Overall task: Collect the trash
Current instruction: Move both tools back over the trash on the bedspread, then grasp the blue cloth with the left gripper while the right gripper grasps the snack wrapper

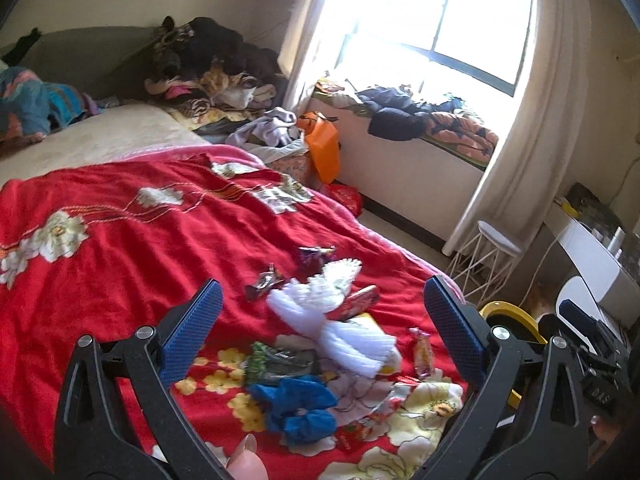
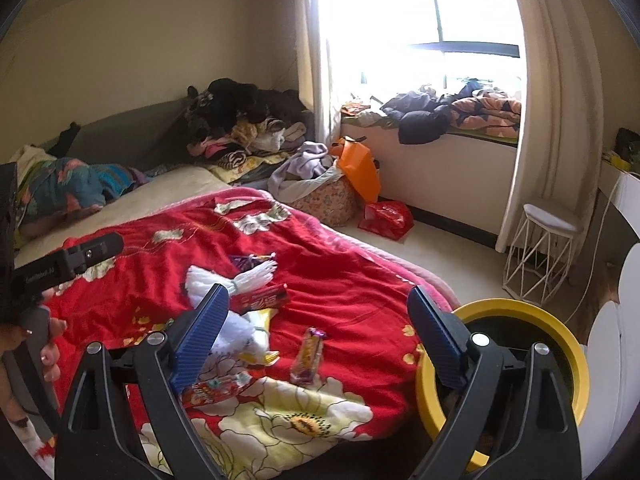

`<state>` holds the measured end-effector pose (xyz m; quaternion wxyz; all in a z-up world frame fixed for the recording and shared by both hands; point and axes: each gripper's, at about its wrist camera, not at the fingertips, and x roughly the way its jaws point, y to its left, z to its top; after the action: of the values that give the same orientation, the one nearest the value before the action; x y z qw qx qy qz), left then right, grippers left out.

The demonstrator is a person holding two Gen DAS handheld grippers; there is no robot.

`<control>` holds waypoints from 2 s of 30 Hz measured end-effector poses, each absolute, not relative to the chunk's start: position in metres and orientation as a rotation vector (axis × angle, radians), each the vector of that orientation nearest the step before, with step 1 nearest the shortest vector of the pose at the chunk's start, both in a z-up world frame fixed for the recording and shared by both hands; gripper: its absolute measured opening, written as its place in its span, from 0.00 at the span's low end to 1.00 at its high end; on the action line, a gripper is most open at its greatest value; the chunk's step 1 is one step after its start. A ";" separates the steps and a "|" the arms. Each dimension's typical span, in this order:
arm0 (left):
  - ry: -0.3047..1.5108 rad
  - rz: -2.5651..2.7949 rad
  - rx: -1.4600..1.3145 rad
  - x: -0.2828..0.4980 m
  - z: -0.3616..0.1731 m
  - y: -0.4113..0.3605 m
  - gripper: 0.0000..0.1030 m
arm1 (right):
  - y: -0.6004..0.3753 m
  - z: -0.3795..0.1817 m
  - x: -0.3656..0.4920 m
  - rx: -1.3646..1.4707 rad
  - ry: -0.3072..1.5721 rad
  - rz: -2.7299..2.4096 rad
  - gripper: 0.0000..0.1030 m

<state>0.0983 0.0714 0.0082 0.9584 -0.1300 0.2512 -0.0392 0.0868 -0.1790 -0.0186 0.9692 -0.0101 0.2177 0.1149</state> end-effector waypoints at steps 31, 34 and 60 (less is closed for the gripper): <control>0.747 -0.047 -0.342 0.112 -0.078 0.106 0.87 | -0.155 -0.089 0.160 -0.052 0.642 0.206 0.85; 0.779 -0.079 -0.326 0.114 -0.086 0.095 0.83 | -0.162 -0.098 0.168 -0.030 0.671 0.195 0.80; 0.948 -0.138 -0.322 0.120 -0.120 0.069 0.32 | -0.158 -0.155 0.211 0.039 0.901 0.314 0.13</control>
<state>0.1196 0.0692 -0.1197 0.8751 -0.1541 0.4540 -0.0661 0.2113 -0.1578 -0.1554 0.8881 0.0188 0.4338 0.1509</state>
